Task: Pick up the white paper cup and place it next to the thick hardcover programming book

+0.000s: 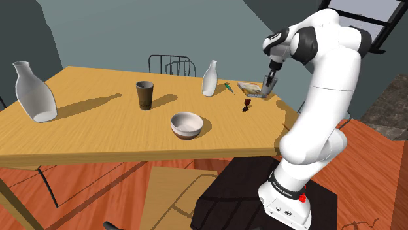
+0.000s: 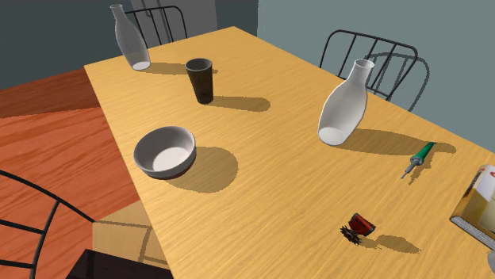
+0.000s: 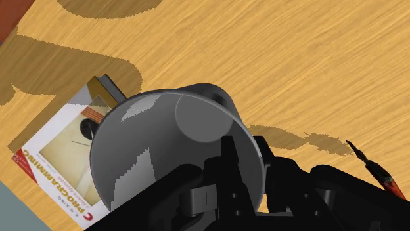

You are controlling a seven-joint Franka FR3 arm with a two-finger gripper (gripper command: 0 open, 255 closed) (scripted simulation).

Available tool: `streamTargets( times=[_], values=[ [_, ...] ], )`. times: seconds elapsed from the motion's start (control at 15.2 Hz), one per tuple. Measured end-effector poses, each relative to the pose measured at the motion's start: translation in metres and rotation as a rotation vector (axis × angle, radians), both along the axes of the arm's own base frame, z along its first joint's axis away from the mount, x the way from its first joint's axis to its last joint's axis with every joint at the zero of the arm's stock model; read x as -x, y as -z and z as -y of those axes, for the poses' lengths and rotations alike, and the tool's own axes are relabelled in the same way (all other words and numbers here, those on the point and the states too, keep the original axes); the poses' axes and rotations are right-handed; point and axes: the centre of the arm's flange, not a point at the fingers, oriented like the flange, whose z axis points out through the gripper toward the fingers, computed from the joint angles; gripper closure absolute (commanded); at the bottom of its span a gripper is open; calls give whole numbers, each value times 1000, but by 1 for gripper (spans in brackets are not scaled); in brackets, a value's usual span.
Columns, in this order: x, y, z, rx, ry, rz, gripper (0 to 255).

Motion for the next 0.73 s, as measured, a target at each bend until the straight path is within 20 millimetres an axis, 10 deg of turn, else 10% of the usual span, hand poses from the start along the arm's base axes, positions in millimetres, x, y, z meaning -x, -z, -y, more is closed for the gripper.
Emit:
streamTargets(
  times=[0.73],
  values=[
    [0, 57, 0, 0, 0, 0, 255]
  ],
)
